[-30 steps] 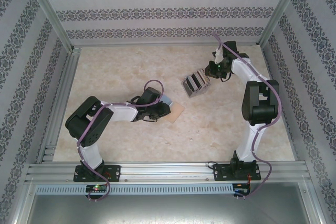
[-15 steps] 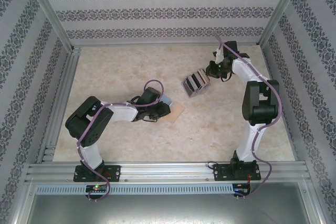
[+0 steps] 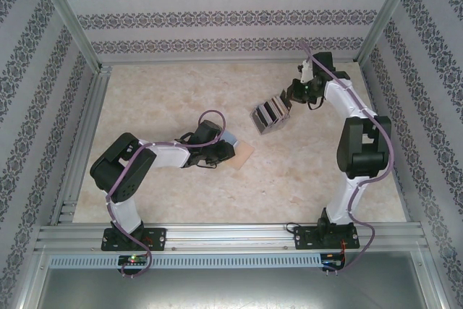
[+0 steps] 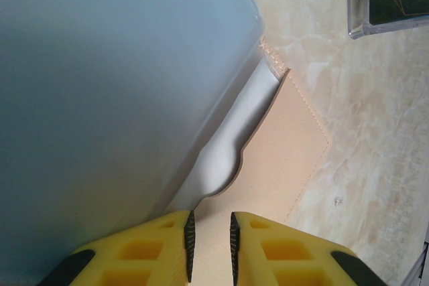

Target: Put the credit cards into the card holder

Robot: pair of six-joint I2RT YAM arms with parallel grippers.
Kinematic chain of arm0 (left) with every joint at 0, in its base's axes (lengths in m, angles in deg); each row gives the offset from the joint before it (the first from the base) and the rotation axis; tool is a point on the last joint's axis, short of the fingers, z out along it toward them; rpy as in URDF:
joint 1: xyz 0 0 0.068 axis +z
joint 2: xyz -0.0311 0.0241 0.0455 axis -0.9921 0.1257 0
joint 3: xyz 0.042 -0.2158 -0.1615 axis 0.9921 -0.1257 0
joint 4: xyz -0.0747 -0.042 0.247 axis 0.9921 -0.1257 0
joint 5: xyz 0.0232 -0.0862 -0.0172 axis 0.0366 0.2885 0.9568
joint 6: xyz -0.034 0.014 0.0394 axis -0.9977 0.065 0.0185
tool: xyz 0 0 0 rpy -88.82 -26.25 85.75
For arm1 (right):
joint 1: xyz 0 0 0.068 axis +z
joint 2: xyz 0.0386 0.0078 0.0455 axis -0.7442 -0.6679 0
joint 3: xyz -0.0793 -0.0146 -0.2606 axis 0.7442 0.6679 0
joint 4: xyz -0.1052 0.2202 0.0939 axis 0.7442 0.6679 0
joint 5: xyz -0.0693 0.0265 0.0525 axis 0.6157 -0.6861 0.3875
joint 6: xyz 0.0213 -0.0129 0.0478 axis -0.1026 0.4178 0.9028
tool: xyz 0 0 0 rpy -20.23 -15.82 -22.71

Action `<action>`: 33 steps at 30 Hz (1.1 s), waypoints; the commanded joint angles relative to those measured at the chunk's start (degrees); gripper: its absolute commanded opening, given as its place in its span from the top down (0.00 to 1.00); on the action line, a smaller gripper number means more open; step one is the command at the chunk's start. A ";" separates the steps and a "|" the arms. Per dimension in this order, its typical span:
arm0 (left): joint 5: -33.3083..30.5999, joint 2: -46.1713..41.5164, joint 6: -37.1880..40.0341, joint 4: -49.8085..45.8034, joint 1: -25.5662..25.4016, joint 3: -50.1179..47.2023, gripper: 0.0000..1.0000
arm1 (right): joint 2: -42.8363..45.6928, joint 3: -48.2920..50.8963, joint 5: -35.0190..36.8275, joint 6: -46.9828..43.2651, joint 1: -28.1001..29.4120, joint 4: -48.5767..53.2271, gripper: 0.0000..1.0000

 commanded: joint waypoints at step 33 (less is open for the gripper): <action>-2.46 -2.04 1.75 -1.70 -0.41 2.12 0.71 | 22.31 37.50 -6.91 17.68 18.18 -23.96 0.91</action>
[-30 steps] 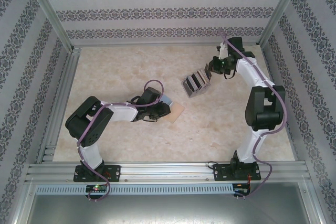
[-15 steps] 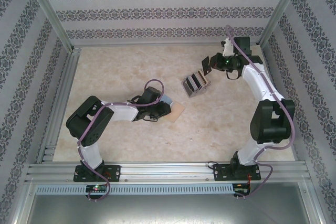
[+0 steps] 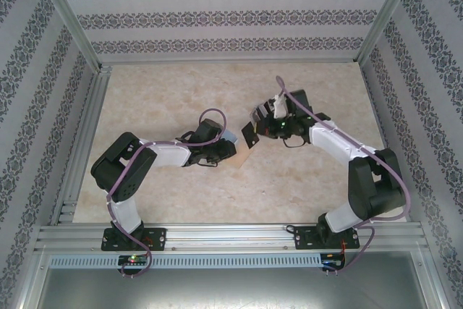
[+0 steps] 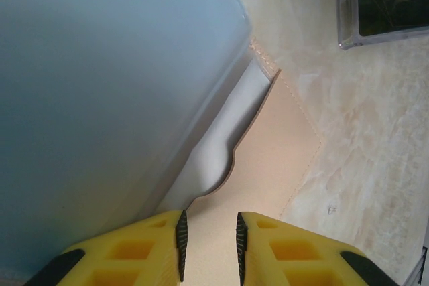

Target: Put the credit cards into the card holder

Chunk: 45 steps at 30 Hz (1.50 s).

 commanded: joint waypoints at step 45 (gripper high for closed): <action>-2.80 -2.24 13.42 -18.81 8.45 4.84 0.63 | -9.79 6.61 5.08 2.72 1.20 -11.51 0.91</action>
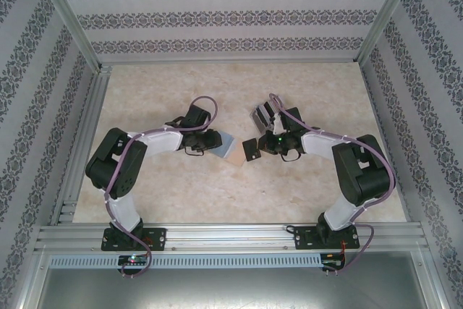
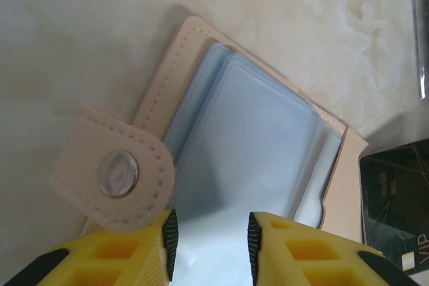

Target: Put the credit cards into the card holder

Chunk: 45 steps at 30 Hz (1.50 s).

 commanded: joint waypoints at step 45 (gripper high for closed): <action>-0.13 -6.52 -9.19 4.64 0.14 -11.55 0.64 | -4.29 -3.55 -5.01 11.72 9.12 -15.18 0.92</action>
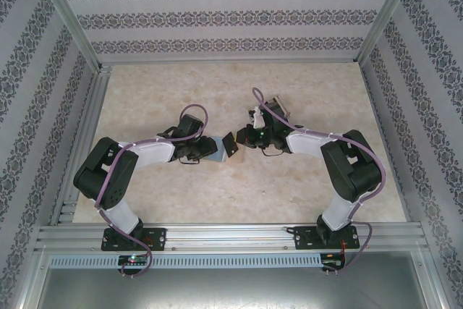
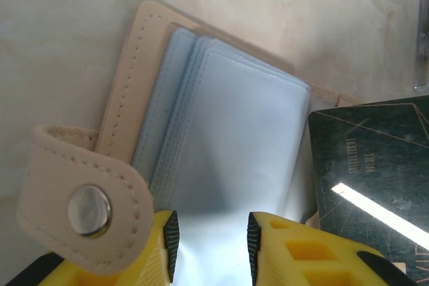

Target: Put the credit cards into the card holder

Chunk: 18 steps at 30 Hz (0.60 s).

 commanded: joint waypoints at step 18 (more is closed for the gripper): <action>-7.45 -3.48 4.25 -10.39 0.80 1.08 0.61 | -5.75 2.65 -2.05 6.04 0.31 -8.18 0.92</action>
